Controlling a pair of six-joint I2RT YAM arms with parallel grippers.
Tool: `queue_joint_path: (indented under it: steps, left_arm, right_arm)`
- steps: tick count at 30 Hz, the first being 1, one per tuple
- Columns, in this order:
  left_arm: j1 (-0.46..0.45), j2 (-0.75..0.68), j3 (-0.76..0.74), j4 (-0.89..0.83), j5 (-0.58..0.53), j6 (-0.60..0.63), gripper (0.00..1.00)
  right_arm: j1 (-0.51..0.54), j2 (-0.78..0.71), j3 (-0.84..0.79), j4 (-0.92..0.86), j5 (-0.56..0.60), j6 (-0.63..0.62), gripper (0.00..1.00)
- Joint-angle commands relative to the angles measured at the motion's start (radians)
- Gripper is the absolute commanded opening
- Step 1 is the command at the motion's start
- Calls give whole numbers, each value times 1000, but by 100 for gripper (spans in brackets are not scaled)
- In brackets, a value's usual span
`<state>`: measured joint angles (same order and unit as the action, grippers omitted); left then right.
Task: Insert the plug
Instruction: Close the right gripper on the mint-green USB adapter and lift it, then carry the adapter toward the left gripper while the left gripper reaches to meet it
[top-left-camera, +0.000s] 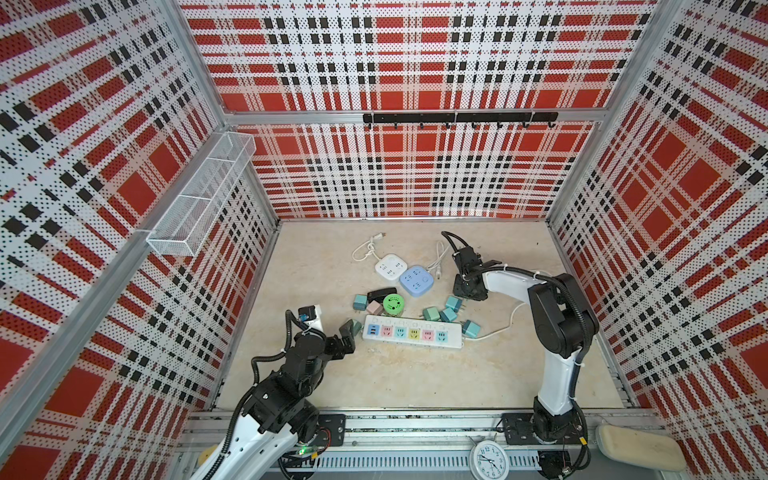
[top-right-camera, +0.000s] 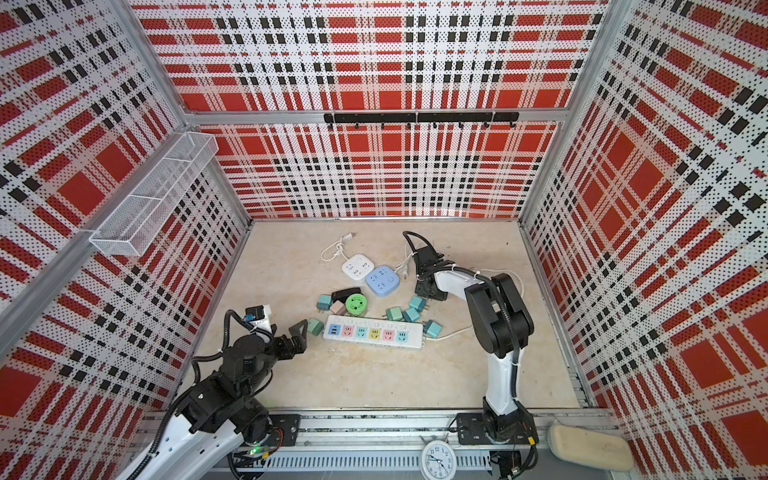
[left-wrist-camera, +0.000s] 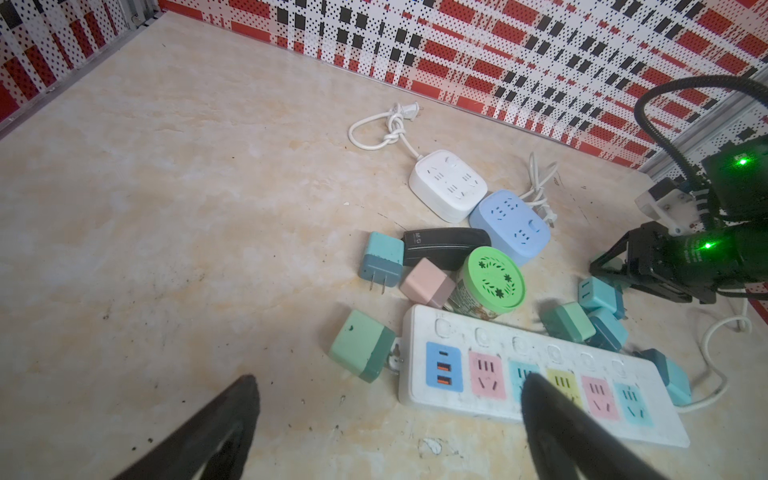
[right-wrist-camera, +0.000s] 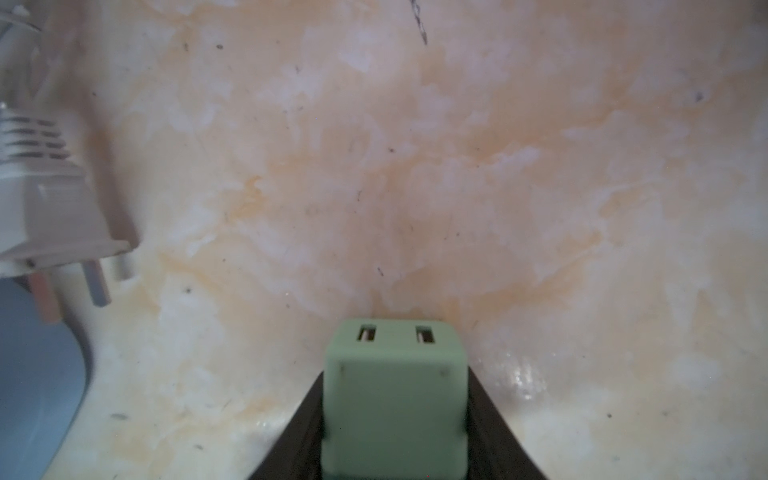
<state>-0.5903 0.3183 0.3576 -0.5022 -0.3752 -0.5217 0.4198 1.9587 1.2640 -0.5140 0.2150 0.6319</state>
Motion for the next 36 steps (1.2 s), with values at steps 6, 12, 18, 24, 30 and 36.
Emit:
queue_joint_path:
  steps: [6, 12, 18, 24, 30, 36]
  left_arm:
    - [-3, 0, -5, 16, -11, 5, 99]
    - [-9, 0, 2, 26, 9, 26, 99]
    - [-24, 5, -5, 42, 12, 37, 99]
    - [-45, 1, -10, 54, 15, 50, 99]
    - [-76, -8, -17, 73, 8, 69, 99]
    - [-111, 11, -22, 115, 43, 102, 99]
  right_arm:
    - [2, -146, -111, 79, 6, -45, 33]
    - [24, -365, -222, 174, 22, -110, 32]
    - [141, -586, -383, 378, 45, -237, 29]
    - [337, -747, -557, 641, 146, -428, 27]
    - [488, -832, -718, 880, 174, -582, 20]
    - [525, -887, -879, 1135, 87, -666, 20]
